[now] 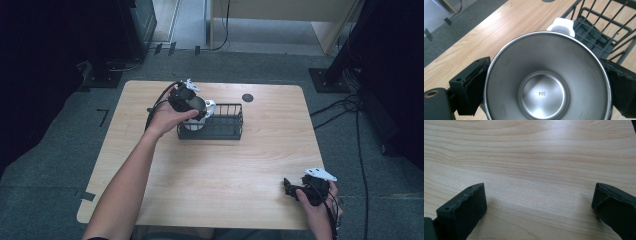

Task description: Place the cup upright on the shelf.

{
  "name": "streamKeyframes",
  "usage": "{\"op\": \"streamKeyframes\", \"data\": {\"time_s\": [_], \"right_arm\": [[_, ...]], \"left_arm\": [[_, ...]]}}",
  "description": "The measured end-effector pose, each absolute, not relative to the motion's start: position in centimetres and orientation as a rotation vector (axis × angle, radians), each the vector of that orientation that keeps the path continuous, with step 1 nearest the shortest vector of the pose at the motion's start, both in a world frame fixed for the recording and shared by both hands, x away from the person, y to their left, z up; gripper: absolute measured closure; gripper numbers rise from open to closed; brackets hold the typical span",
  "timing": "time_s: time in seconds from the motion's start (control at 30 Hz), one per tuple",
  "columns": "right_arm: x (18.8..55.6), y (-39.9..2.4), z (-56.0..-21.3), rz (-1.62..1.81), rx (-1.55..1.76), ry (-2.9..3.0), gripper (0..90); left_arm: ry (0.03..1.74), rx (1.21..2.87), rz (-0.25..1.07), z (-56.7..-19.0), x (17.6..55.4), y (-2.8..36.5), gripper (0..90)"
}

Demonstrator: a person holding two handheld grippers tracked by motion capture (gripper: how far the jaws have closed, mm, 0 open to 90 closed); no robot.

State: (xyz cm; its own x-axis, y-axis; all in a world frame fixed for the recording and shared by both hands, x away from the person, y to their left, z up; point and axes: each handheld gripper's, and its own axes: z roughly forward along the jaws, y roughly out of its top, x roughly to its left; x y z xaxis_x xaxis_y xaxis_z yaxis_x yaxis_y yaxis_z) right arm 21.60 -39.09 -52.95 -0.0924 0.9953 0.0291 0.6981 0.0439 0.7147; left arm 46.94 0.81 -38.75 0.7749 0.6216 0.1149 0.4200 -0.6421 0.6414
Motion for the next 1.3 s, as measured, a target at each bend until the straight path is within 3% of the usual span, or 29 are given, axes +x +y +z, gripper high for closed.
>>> {"op": "streamKeyframes", "data": {"time_s": [0.2,0.43,0.7,1.3], "right_arm": [[21.6,-39.1,-53.0,0.804,1.700,1.843,0.0],[21.6,-39.1,-53.0,0.805,1.700,1.843,0.0],[21.6,-39.1,-53.0,0.805,1.701,1.843,0.0],[21.6,-39.1,-53.0,0.804,1.701,1.843,0.0]], "left_arm": [[0.720,2.350,0.420,-38.9,47.0,1.1,5.9],[0.780,2.284,0.432,-38.6,46.6,1.3,0.0],[0.814,2.173,0.423,-36.3,45.7,2.2,0.0],[0.910,2.028,0.490,-35.2,41.7,6.9,0.0]]}}
